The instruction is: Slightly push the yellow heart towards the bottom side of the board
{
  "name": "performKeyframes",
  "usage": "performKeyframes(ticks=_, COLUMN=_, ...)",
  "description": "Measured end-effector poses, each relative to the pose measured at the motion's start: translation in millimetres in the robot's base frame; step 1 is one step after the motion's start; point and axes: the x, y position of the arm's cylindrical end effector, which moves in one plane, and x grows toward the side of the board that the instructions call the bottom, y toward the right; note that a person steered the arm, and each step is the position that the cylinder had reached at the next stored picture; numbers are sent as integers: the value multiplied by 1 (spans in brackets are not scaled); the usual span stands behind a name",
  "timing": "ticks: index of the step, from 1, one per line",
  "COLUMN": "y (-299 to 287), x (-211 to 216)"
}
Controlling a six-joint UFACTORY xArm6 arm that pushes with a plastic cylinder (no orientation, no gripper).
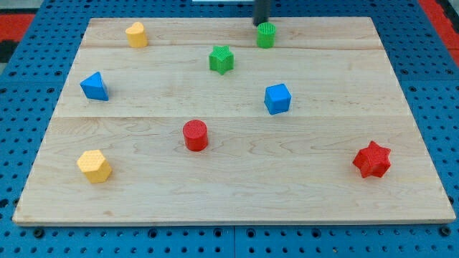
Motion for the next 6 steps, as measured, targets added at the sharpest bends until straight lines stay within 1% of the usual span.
performKeyframes(ticks=1, y=-50, x=17)
performKeyframes(ticks=2, y=-62, x=14)
performKeyframes(ticks=3, y=-115, x=14)
performKeyframes(ticks=4, y=-118, x=2)
performKeyframes(ticks=6, y=-268, x=-3)
